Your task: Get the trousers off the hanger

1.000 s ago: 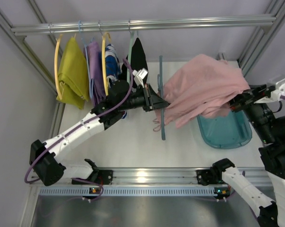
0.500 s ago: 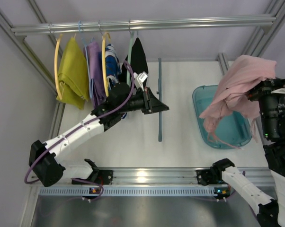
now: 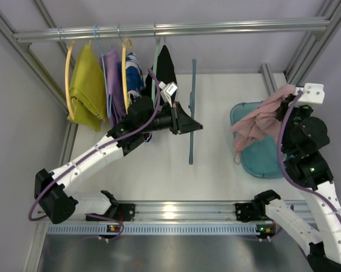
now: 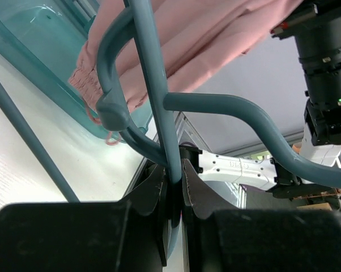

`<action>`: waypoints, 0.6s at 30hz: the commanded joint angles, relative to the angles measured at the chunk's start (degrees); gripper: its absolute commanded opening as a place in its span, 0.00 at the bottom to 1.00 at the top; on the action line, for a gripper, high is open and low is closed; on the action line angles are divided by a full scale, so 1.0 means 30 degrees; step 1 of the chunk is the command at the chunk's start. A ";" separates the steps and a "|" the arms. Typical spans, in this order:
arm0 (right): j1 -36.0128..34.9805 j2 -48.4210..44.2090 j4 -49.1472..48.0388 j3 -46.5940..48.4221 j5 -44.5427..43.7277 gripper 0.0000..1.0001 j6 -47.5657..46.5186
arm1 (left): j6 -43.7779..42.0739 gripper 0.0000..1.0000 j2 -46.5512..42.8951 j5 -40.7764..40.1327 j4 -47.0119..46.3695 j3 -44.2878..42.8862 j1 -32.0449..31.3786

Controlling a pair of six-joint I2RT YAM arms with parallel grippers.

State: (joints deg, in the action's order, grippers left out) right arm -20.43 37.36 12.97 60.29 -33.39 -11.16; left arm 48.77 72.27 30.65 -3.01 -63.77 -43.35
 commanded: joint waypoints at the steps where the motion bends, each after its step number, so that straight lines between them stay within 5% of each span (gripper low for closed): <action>1: 0.0245 0.0493 -0.4145 -0.0320 -0.1438 0.00 -0.0118 | -0.0613 0.00 -0.0477 0.0299 -0.1166 -0.0921 0.0066; 11: 0.2469 0.1050 -0.2393 -0.0939 -0.4105 0.00 0.3598 | -0.0467 0.00 -0.0447 0.0358 -0.1166 -0.1215 0.0066; 18: 0.3526 0.2192 0.1673 -0.1025 -0.4984 0.00 0.7259 | -0.0467 0.00 -0.0243 0.0299 -0.1166 -0.1448 0.0066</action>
State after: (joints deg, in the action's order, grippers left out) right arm -11.29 42.59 14.31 54.98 -45.60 2.87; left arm 48.05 72.25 30.68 -2.96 -65.01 -43.31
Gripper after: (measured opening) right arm 0.031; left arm 0.136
